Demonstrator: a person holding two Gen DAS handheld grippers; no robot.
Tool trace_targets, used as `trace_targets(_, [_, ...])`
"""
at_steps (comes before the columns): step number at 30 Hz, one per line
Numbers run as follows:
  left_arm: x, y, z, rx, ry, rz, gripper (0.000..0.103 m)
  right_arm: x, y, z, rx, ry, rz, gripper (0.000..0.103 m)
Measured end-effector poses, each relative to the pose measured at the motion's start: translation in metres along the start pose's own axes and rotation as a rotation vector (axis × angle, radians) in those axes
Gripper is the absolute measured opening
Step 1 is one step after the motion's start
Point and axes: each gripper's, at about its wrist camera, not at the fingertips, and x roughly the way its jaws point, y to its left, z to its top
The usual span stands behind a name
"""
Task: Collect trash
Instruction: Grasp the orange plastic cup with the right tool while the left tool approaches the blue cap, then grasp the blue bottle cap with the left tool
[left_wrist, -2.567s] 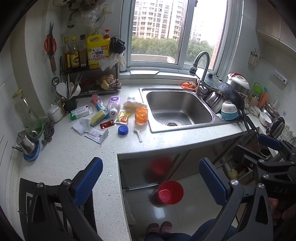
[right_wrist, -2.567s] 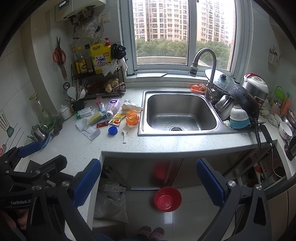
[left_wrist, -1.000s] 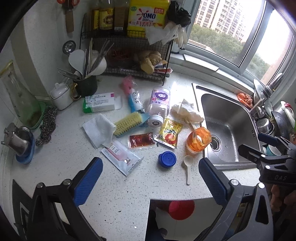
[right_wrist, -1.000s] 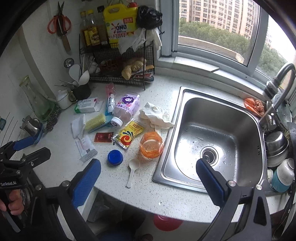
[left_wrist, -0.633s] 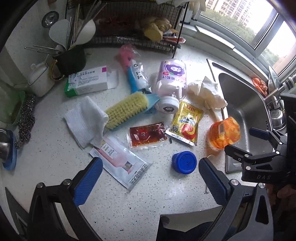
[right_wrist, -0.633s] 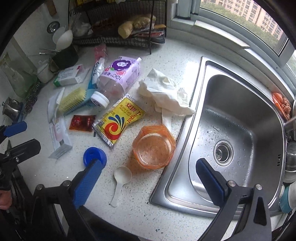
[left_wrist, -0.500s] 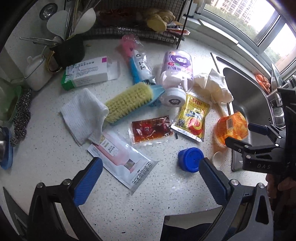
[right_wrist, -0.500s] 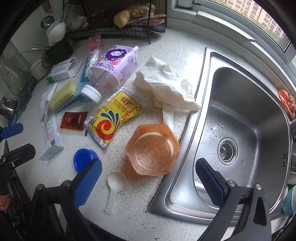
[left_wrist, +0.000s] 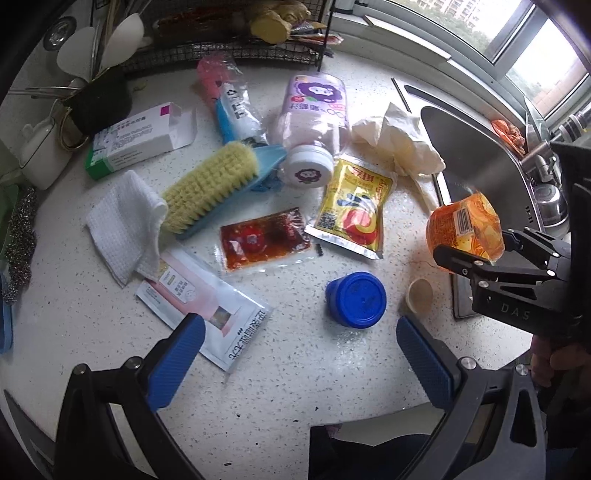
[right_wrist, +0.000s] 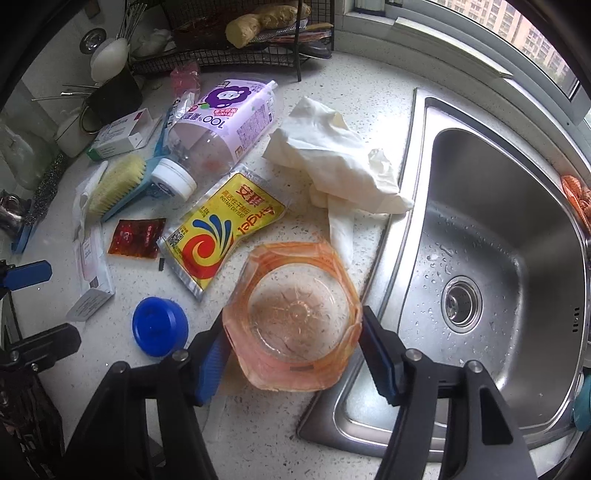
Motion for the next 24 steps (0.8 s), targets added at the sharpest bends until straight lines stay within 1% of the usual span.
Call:
trace_targets(7, [0.033, -0.029, 0.01, 0.092, 0.047, -0.027, 0.103, -0.031, -0.029, -0.025, 0.117, -0.013, -0.027, 0.063])
trace_targets(11, [0.056, -0.037, 0.015, 0.124, 0.078, -0.015, 0.099, -0.036, -0.042, -0.041, 0.173, -0.002, -0.04, 0.063])
trace_targets(14, [0.068, -0.039, 0.02, 0.132, 0.089, 0.002, 0.093, -0.03, -0.042, -0.044, 0.197, 0.01, -0.053, 0.063])
trace_targets(18, [0.076, -0.048, 0.028, 0.176, 0.085, 0.052, 0.09, -0.025, -0.044, -0.047, 0.214, 0.026, -0.056, 0.063])
trace_targets(19, [0.079, -0.05, 0.031, 0.183, 0.086, 0.066, 0.088, -0.024, -0.045, -0.047, 0.218, 0.029, -0.055, 0.063])
trace_targets(21, [0.081, -0.055, 0.032, 0.204, 0.083, 0.106, 0.079, -0.022, -0.045, -0.047, 0.225, 0.033, -0.051, 0.063])
trace_targets(22, [0.082, -0.057, 0.031, 0.213, 0.08, 0.117, 0.077, -0.022, -0.044, -0.046, 0.226, 0.033, -0.05, 0.063])
trace_targets(24, [0.08, -0.06, 0.031, 0.216, 0.071, 0.113, 0.067, -0.023, -0.044, -0.046, 0.227, 0.027, -0.047, 0.063])
